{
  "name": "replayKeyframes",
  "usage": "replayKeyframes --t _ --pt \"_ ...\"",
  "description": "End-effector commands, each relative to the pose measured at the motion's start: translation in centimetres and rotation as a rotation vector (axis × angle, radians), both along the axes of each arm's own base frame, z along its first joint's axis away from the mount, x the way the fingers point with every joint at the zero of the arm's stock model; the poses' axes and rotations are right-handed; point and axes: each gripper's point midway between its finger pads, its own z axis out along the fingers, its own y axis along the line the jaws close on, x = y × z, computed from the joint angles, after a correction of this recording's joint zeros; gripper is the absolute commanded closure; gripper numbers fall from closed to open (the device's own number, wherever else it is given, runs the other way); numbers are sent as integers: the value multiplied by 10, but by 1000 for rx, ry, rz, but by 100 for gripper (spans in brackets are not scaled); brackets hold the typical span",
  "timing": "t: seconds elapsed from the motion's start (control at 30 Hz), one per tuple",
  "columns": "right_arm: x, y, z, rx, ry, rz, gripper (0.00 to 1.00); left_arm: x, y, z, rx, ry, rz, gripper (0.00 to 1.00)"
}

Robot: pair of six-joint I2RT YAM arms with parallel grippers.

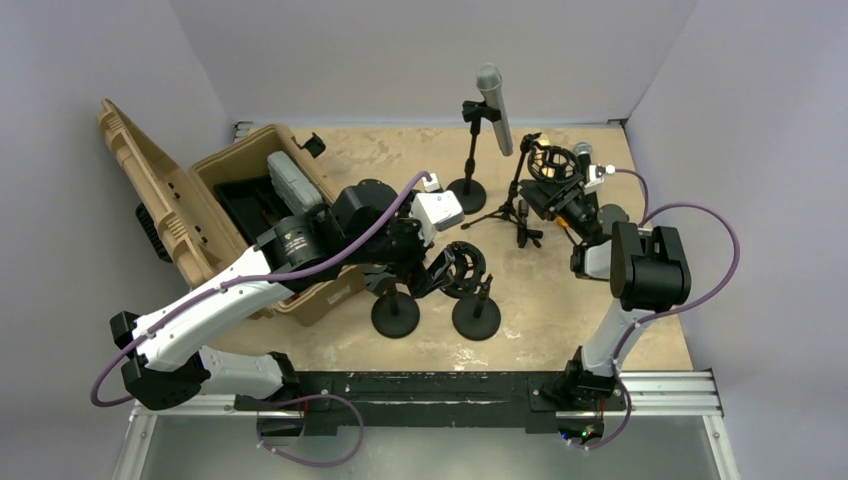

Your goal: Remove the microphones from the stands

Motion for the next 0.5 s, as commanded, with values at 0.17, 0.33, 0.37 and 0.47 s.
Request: replayKeyframes --t 0.17,0.33,0.37,0.47 --pt "19 -10 -3 -129 -28 -79 39 -2 -1 11 -28 -37 -24 16" --pt "17 -6 -2 -110 -35 -63 44 -3 -2 10 -25 -35 -26 16" --pt "17 -4 -1 -109 -35 -59 46 -3 -2 10 -26 -36 -26 16" --pt "14 5 -2 -106 -34 -34 46 -3 -2 11 -25 -36 -25 16"
